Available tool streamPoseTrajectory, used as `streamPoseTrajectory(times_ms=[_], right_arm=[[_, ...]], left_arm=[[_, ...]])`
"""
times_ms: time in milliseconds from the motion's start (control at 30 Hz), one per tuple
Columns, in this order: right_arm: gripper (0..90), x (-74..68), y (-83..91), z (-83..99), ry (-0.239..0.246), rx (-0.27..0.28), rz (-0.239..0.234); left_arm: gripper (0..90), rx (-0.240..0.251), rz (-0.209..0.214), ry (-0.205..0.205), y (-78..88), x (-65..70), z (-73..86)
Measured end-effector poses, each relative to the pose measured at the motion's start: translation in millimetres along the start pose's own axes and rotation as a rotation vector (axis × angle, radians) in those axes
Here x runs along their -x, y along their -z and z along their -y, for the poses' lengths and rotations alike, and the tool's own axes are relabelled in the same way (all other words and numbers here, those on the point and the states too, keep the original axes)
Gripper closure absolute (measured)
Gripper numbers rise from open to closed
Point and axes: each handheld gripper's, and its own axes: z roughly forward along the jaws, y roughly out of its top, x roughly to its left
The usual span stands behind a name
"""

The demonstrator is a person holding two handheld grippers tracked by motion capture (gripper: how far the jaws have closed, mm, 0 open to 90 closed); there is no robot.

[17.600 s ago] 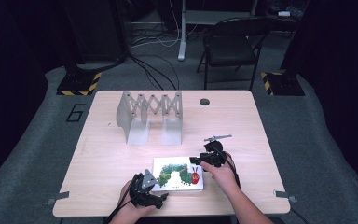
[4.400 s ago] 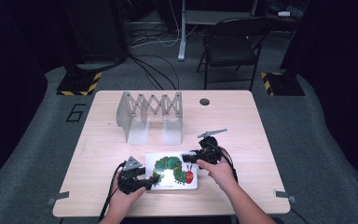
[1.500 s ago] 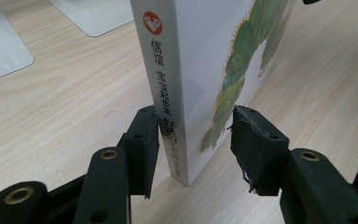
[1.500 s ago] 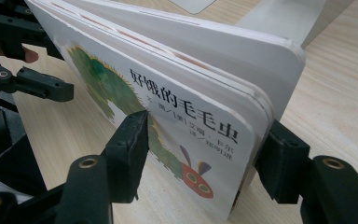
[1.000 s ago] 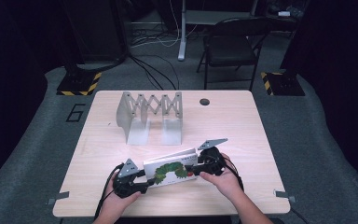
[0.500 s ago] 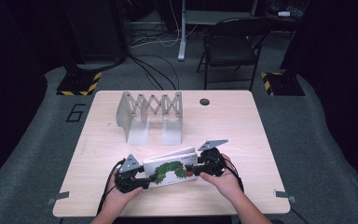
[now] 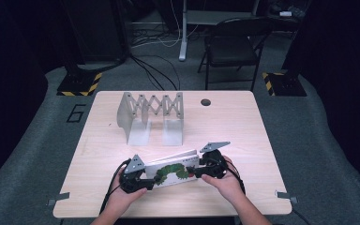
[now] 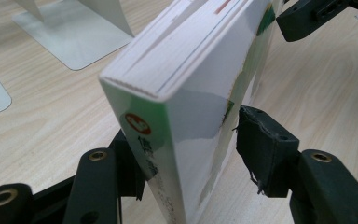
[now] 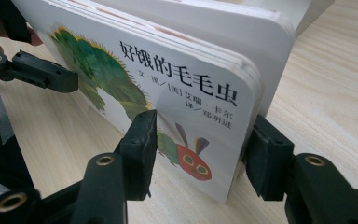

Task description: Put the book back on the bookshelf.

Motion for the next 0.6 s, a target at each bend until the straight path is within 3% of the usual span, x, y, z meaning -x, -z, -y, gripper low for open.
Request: streamPoseTrajectory(times_ms=[267,467,600], right_arm=[[49.0,1.4,-1.7,1.7,0.003,0.003,0.012],[49.0,0.5,-1.5,3.1,-0.025,-0.008,0.016],[49.0,1.6,-2.0,3.5,-0.012,-0.003,0.019]], left_arm=[[46.6,0.015,-0.007,0.004,-2.6,-0.1,-2.9],[47.5,0.008,-0.001,0.001,-2.8,-0.9,-3.9],[47.5,0.019,-0.006,-0.001,-4.0,-0.3,-3.5]])
